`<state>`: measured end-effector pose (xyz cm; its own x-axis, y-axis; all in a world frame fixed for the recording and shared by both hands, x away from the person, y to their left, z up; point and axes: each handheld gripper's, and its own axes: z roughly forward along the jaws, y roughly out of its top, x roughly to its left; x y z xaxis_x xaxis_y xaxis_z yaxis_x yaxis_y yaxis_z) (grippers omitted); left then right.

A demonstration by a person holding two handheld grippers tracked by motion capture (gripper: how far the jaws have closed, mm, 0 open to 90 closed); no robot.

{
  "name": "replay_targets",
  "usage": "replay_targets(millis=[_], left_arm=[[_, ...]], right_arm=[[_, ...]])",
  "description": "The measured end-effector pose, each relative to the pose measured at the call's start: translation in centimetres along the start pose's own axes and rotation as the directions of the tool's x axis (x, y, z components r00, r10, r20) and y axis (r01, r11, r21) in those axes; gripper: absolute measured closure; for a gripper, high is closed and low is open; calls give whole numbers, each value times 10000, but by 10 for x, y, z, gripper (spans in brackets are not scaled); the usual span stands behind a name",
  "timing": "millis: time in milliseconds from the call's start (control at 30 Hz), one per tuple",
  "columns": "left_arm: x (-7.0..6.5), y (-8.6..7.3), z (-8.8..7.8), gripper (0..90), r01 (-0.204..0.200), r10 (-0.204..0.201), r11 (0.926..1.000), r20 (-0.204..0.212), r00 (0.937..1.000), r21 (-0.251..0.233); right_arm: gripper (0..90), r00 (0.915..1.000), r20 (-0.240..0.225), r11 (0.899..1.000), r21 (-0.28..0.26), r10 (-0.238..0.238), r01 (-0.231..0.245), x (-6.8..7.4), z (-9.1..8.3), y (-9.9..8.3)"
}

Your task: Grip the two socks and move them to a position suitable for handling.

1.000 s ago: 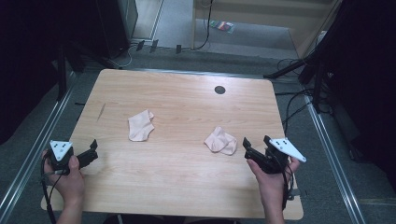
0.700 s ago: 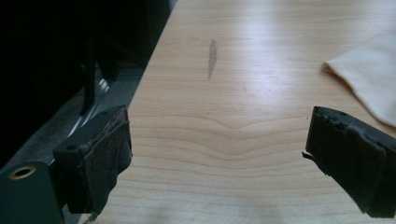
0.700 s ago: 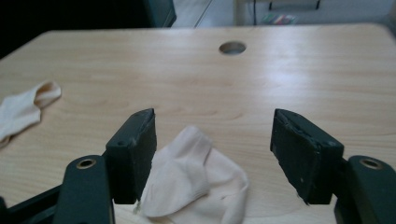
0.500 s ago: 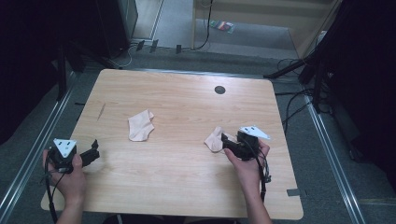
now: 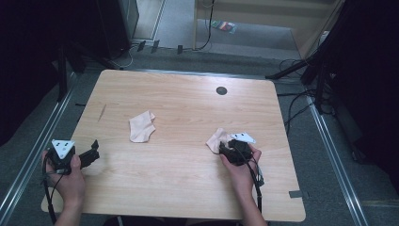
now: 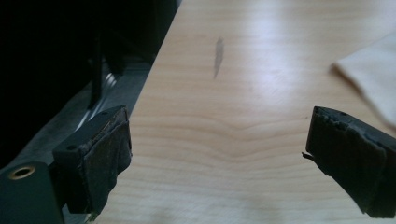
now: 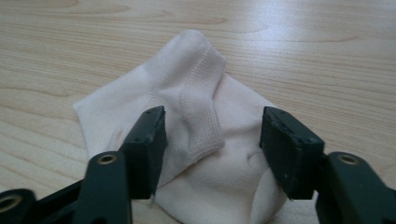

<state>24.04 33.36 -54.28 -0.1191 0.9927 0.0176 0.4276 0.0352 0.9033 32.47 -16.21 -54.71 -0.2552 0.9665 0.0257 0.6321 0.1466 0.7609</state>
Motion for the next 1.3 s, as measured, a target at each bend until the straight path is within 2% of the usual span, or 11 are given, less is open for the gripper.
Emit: replay_targets(millis=[67, 133, 167, 233, 633, 900, 1033, 1133, 1167, 1200, 1300], left_arm=[[-14, 7, -9, 70, -813, 816, 9959, 54, 9967, -405], [-18, 8, -10, 70, -926, 935, 9945, 162, 9955, -488], [-23, 10, -13, 70, -1037, 1060, 9930, 392, 9936, -573], [-34, 12, -18, 70, -936, 995, 9936, 972, 9903, -636], [-75, 16, -29, 70, -1018, 1147, 9929, 2670, 9568, -619], [-102, 17, -40, 70, -1141, 1386, 9895, 3582, 9233, -889], [-114, 17, -46, 70, -1300, 1610, 9862, 4080, 8987, -1029], [-118, 16, -49, 70, -1291, 1622, 9860, 4238, 8911, -1060], [-118, 16, -49, 70, -1291, 1622, 9860, 4238, 8911, -1060], [-121, 15, -50, 70, -1349, 1680, 9851, 4334, 8854, -1064], [-124, 14, -50, 70, -1419, 1739, 9843, 4410, 8805, -1048]], right_arm=[[520, 10000, 41, 9999, -104, -29, 29, 0, -1, -2], [612, 10000, 37, 9998, -163, -59, 60, 0, -1, -2], [779, 9997, -238, 9997, -231, -101, 95, -1, -2, -3], [827, 9990, -433, 9996, -257, -113, 102, -1, -3, -4], [837, 9865, -1488, 9838, -1740, -687, 423, 18, -49, 9], [836, 9523, -2772, 9772, -1995, -1275, 727, 50, -70, 10], [835, 9137, -3627, 9749, -1863, -1834, 1217, 76, -71, 6], [835, 8815, -4164, 9707, -1790, -2226, 1605, 93, -69, 0], [835, 8815, -4164, 9707, -1790, -2226, 1605, 93, -69, 0], [837, 8605, -4466, 9669, -1774, -2452, 1834, 101, -67, -4], [837, 8390, -4718, 9613, -1763, -2711, 2115, 109, -65, -9]])
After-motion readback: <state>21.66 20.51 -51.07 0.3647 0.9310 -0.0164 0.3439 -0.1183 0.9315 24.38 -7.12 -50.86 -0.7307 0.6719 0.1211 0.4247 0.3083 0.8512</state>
